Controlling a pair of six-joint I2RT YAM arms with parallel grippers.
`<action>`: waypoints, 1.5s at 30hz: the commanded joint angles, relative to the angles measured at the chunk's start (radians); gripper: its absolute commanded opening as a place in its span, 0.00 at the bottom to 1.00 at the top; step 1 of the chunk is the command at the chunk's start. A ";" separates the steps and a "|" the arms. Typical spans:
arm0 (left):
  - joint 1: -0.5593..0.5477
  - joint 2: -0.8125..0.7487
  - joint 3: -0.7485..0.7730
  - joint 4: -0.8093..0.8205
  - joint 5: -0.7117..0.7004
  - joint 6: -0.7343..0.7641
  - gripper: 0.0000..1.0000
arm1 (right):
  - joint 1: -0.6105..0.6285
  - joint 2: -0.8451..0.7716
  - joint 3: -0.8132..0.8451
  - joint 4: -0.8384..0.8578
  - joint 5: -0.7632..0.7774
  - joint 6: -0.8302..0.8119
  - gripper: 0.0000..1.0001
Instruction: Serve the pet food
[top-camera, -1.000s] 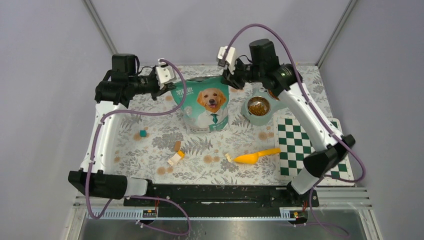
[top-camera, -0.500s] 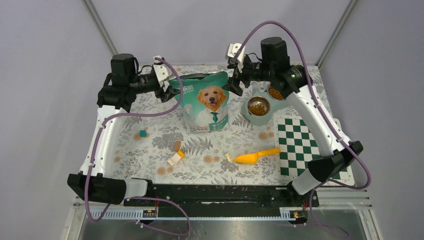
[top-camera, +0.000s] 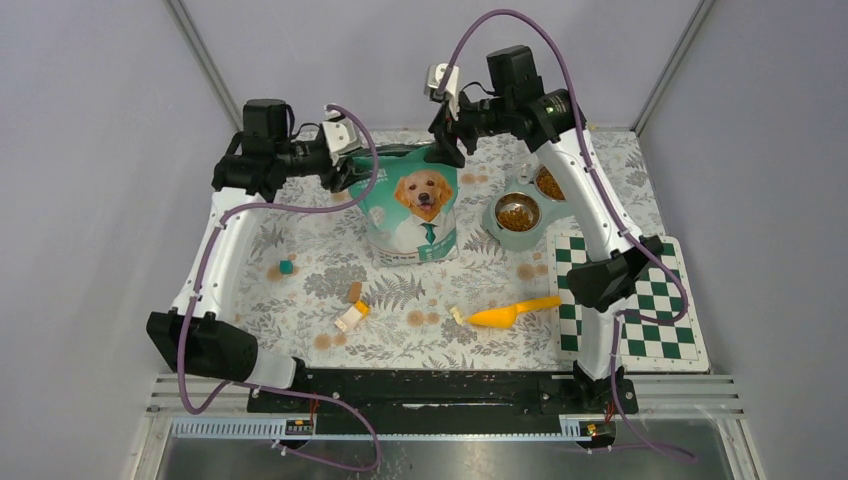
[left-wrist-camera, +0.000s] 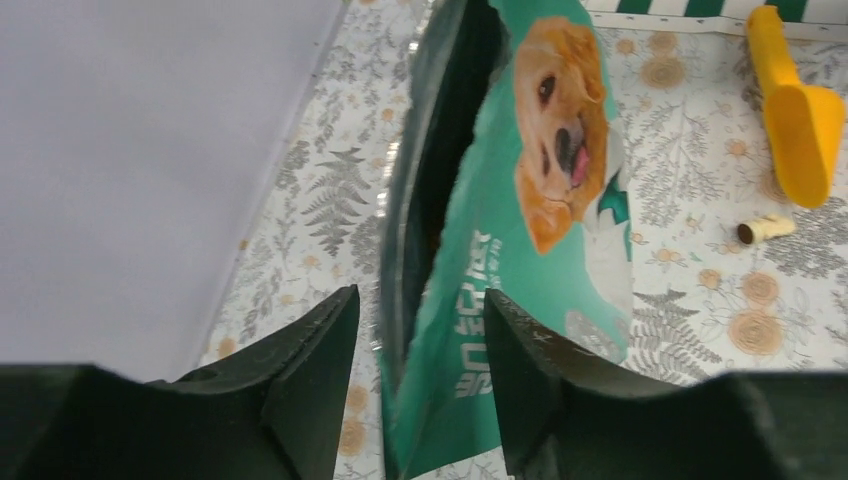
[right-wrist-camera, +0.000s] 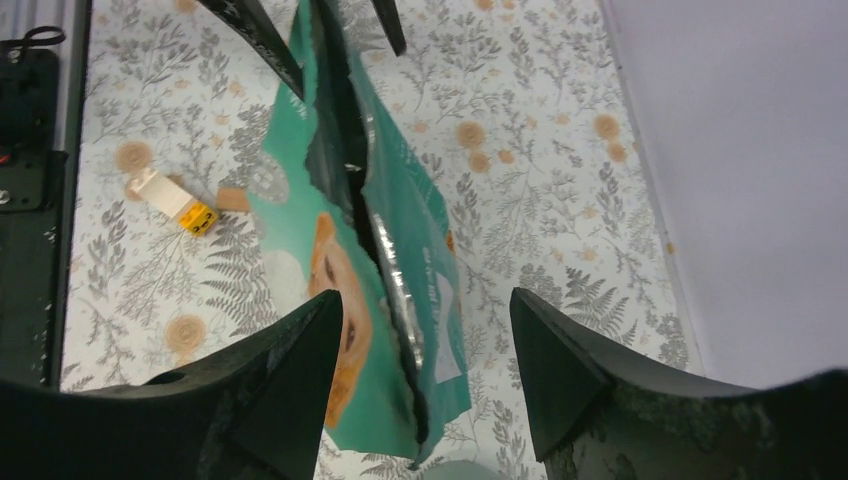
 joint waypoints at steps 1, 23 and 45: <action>-0.032 0.005 0.056 -0.088 0.008 0.100 0.45 | 0.023 0.007 0.041 -0.104 -0.080 -0.068 0.68; -0.052 -0.024 0.214 -0.256 -0.197 0.311 0.00 | 0.051 -0.133 0.177 -0.052 0.308 -0.082 0.00; -0.058 -0.167 0.027 -0.117 -0.067 0.196 0.00 | 0.051 -0.433 -0.289 0.075 0.184 -0.115 0.00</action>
